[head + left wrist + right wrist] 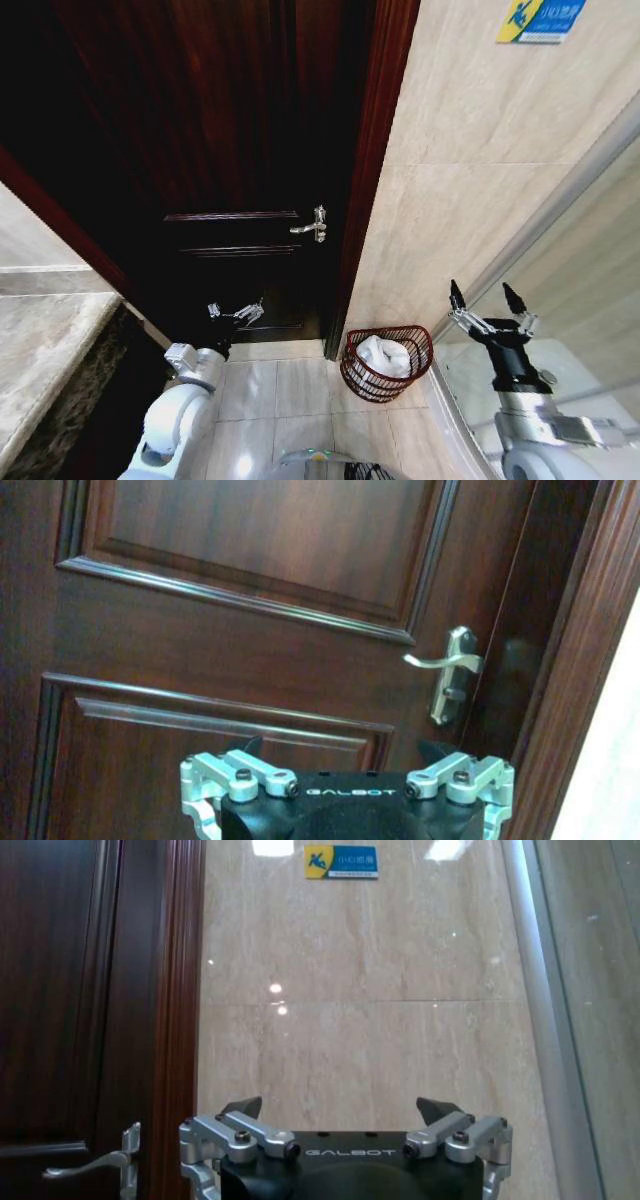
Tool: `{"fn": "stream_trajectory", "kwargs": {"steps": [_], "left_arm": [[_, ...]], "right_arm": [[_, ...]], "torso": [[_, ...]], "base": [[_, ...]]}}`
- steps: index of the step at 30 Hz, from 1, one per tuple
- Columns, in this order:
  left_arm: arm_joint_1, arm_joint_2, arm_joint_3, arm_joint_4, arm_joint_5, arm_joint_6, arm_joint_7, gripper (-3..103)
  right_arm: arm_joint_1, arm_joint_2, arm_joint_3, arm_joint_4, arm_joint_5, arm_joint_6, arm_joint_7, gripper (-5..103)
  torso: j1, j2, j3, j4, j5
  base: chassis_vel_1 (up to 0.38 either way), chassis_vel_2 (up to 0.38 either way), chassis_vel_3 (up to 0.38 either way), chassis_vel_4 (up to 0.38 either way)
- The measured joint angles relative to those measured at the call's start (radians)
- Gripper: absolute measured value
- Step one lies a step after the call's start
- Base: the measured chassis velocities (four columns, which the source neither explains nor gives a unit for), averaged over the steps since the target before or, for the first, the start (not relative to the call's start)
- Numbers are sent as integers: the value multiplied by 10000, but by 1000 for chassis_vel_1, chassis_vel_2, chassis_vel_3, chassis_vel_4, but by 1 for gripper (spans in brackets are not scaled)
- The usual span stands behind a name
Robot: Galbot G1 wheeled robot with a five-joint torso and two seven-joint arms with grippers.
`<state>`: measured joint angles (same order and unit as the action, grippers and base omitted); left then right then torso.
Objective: Discard the used towel into the hamper.
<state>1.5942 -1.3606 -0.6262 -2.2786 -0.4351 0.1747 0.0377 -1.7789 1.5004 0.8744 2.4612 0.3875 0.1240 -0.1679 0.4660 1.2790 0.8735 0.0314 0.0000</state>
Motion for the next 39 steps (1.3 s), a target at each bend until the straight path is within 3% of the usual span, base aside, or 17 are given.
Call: {"fn": "stream_trajectory", "kwargs": {"steps": [20,39], "left_arm": [[0,0,0,0,0,0,0,100],[0,1,0,0,0,0,0,100]], "right_arm": [[113,-156,-4,-112,48,709,-190,100],[259,-215,-3,-152,142,701,-173,100]], "torso": [[0,0,0,0,1],[0,0,0,0,0]], "base": [[0,0,0,0],[-16,-18,-16,-16]]}}
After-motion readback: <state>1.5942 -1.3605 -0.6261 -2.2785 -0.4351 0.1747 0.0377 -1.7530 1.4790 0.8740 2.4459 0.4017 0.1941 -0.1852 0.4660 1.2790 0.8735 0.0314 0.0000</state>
